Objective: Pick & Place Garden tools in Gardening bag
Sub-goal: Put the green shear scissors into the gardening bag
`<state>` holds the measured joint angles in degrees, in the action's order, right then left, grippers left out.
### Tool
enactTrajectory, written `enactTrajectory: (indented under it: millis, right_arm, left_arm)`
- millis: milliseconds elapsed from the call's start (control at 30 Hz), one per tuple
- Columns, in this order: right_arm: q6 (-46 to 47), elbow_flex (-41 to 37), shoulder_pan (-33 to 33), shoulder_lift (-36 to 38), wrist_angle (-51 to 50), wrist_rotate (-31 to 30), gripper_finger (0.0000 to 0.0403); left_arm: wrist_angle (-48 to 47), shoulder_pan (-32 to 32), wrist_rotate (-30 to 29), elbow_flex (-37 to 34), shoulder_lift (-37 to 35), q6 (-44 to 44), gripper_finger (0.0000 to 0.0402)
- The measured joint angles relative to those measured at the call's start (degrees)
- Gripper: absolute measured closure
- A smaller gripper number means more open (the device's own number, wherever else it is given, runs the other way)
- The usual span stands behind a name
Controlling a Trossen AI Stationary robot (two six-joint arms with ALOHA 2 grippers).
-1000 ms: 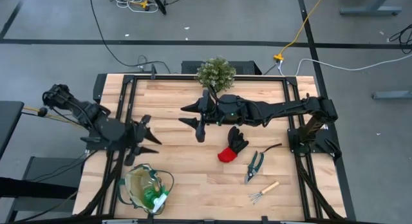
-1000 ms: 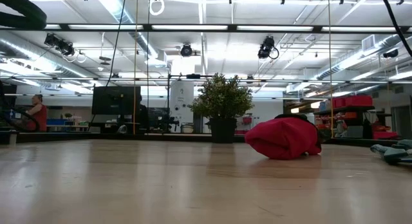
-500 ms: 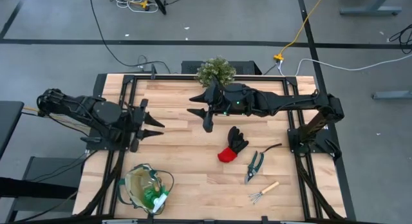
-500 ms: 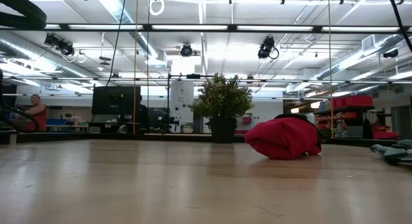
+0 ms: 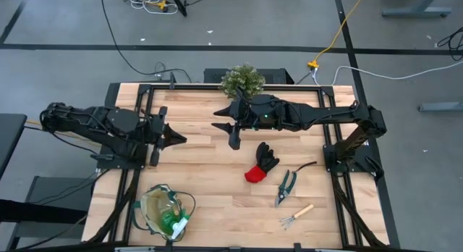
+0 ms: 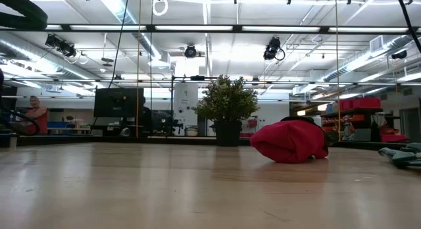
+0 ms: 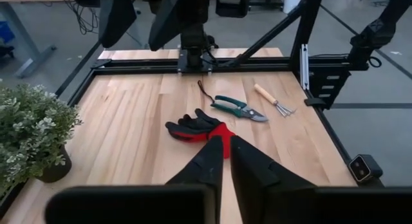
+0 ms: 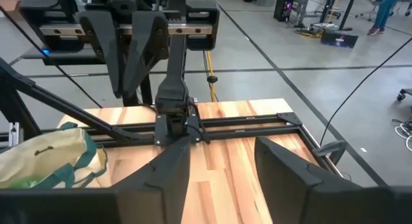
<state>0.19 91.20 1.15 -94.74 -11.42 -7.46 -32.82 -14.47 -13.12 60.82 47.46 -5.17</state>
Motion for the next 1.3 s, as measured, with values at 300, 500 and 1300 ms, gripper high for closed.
enactTrajectory:
  millis: [300, 500, 1300]
  right_arm:
    - [0.0, 0.0, 0.0, 0.0, -0.3, 0.0, 0.0294]
    - [0.0, 0.0, 0.0, 0.0, -0.7, 0.0, 0.0336]
    - [-0.7, 0.0, 0.0, -0.1, -2.6, 0.0, 0.0401]
  left_arm:
    - [0.1, 0.9, 0.8, 0.0, 0.0, -0.1, 0.0396]
    - [0.0, 0.9, 0.8, 0.0, 0.0, 0.0, 0.0386]
    - [0.5, 0.8, 5.1, -0.1, 0.0, 0.0, 0.0397]
